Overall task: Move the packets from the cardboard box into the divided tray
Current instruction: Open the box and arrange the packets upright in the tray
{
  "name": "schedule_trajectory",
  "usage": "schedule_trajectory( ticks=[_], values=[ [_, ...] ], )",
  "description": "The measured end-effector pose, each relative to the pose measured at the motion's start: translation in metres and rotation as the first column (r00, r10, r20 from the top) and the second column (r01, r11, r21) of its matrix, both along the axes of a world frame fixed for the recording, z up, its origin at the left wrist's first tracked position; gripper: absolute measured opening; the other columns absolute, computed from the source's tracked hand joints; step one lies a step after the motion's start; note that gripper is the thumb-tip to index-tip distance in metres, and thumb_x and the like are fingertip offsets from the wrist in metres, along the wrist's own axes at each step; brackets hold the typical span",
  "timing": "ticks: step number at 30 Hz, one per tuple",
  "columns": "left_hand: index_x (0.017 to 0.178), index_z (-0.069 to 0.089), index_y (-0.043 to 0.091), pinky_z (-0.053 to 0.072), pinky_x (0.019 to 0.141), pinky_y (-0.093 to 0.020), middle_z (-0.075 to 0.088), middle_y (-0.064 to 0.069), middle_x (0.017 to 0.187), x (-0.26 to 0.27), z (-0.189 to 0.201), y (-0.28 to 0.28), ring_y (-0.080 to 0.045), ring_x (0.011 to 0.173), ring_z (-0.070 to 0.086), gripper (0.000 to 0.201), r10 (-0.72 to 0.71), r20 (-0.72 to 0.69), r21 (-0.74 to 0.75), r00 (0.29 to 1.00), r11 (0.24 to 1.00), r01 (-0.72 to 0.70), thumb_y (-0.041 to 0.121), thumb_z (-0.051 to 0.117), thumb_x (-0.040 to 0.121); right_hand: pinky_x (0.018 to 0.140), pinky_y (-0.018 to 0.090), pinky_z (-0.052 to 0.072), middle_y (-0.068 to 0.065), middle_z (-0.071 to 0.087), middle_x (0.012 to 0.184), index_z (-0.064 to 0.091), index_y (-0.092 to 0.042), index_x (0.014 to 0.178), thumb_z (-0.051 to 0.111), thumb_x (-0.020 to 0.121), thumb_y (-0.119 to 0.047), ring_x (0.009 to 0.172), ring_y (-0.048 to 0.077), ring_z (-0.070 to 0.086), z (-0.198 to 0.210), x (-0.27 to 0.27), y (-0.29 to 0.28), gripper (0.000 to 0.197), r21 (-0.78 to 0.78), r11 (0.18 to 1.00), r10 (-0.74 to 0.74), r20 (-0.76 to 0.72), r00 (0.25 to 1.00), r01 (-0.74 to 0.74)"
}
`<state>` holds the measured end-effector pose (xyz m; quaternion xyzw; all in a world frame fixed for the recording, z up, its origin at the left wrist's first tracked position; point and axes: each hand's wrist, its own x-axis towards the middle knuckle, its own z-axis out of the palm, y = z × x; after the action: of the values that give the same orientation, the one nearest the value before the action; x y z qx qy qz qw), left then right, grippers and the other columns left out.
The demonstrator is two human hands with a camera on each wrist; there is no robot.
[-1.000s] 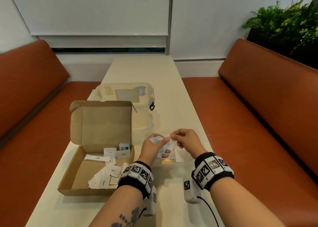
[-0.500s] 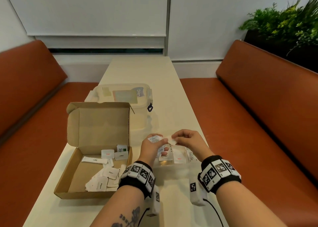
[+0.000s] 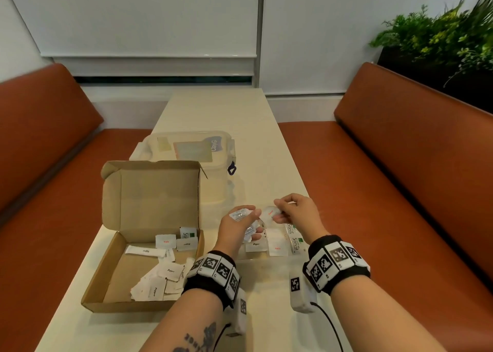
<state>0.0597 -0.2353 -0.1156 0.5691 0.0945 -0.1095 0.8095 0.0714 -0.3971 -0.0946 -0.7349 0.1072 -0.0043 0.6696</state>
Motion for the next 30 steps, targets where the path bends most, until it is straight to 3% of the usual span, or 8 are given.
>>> schedule_trajectory(
  ticks=[5, 9, 12, 16, 20, 24, 27, 30],
  values=[
    [0.096, 0.059, 0.002, 0.042, 0.042, -0.024, 0.058, -0.016, 0.069, 0.001, 0.000, -0.003, -0.022, 0.047, 0.054, 0.023, -0.052, -0.005, 0.032, 0.999, 0.998, 0.052, -0.010, 0.068, 0.078, 0.065, 0.030, 0.059, 0.013, 0.068, 0.069, 0.063, -0.005, 0.080, 0.065, 0.088, -0.018, 0.055, 0.019, 0.066, -0.007, -0.004, 0.000, 0.015, 0.012, 1.000, 0.006, -0.077, 0.997, -0.005],
    [0.090, 0.061, 0.005, 0.043, 0.041, -0.024, 0.061, -0.015, 0.069, 0.005, -0.002, -0.002, -0.022, 0.047, 0.055, 0.021, -0.085, -0.003, 0.178, 0.996, 0.980, 0.084, -0.010, 0.069, 0.077, 0.060, 0.012, 0.043, -0.006, 0.067, 0.080, 0.071, -0.019, 0.091, 0.068, 0.085, -0.029, 0.068, 0.004, 0.060, -0.005, -0.007, -0.005, 0.012, -0.324, 0.938, 0.134, 0.002, 0.991, -0.126],
    [0.086, 0.061, 0.007, 0.043, 0.041, -0.024, 0.060, -0.014, 0.067, 0.005, -0.005, -0.003, -0.023, 0.046, 0.056, 0.022, -0.122, -0.012, 0.218, 0.992, 0.968, 0.122, -0.011, 0.069, 0.076, 0.054, 0.003, 0.037, -0.014, 0.063, 0.071, 0.075, -0.020, 0.088, 0.075, 0.078, -0.021, 0.064, -0.003, 0.053, -0.002, -0.007, -0.008, 0.010, -0.482, 0.839, 0.267, -0.041, 0.963, -0.253],
    [0.086, 0.060, 0.005, 0.045, 0.042, -0.025, 0.058, -0.014, 0.071, 0.004, -0.009, -0.007, -0.025, 0.046, 0.054, 0.015, -0.083, -0.027, 0.189, 0.996, 0.978, 0.087, -0.006, 0.068, 0.080, 0.050, 0.008, 0.035, -0.012, 0.060, 0.061, 0.072, -0.017, 0.072, 0.077, 0.075, -0.018, 0.058, -0.001, 0.051, -0.008, -0.007, -0.012, 0.006, -0.600, 0.751, 0.248, -0.130, 0.960, -0.276],
    [0.084, 0.057, 0.004, 0.048, 0.044, -0.027, 0.059, -0.017, 0.080, 0.005, -0.012, -0.002, -0.025, 0.045, 0.054, 0.006, 0.006, -0.026, 0.156, 1.000, 0.988, -0.001, -0.001, 0.059, 0.087, 0.059, 0.018, 0.039, -0.010, 0.063, 0.070, 0.073, -0.019, 0.072, 0.080, 0.072, -0.024, 0.067, 0.005, 0.056, -0.023, -0.013, -0.013, 0.009, -0.653, 0.693, 0.194, -0.238, 0.952, -0.305],
    [0.084, 0.059, 0.007, 0.055, 0.049, -0.031, 0.063, -0.015, 0.081, 0.004, -0.011, 0.002, -0.023, 0.048, 0.059, 0.007, 0.019, 0.007, 0.171, 1.000, 0.985, -0.020, 0.003, 0.058, 0.090, 0.058, 0.017, 0.042, -0.002, 0.069, 0.081, 0.076, -0.018, 0.074, 0.083, 0.068, -0.026, 0.068, 0.010, 0.059, -0.032, -0.014, -0.008, 0.012, -0.722, 0.619, 0.172, -0.262, 0.950, -0.311],
    [0.088, 0.058, 0.005, 0.055, 0.050, -0.031, 0.062, -0.016, 0.080, 0.002, -0.009, 0.002, -0.024, 0.048, 0.058, 0.003, 0.027, 0.010, 0.171, 1.000, 0.985, -0.028, 0.003, 0.058, 0.091, 0.066, 0.020, 0.041, -0.004, 0.056, 0.089, 0.073, -0.019, 0.071, 0.082, 0.070, -0.025, 0.077, 0.011, 0.053, -0.039, -0.015, -0.003, 0.011, -0.792, 0.542, 0.149, -0.240, 0.959, -0.282],
    [0.093, 0.057, 0.001, 0.052, 0.046, -0.029, 0.061, -0.017, 0.079, 0.000, -0.007, 0.003, -0.026, 0.049, 0.056, 0.002, 0.035, 0.004, 0.149, 0.999, 0.988, -0.036, 0.002, 0.057, 0.091, 0.060, 0.018, 0.034, -0.004, 0.051, 0.089, 0.059, -0.024, 0.062, 0.078, 0.072, -0.020, 0.075, 0.010, 0.049, -0.045, -0.018, 0.001, 0.022, -0.812, 0.519, 0.151, -0.220, 0.964, -0.267]
  ],
)
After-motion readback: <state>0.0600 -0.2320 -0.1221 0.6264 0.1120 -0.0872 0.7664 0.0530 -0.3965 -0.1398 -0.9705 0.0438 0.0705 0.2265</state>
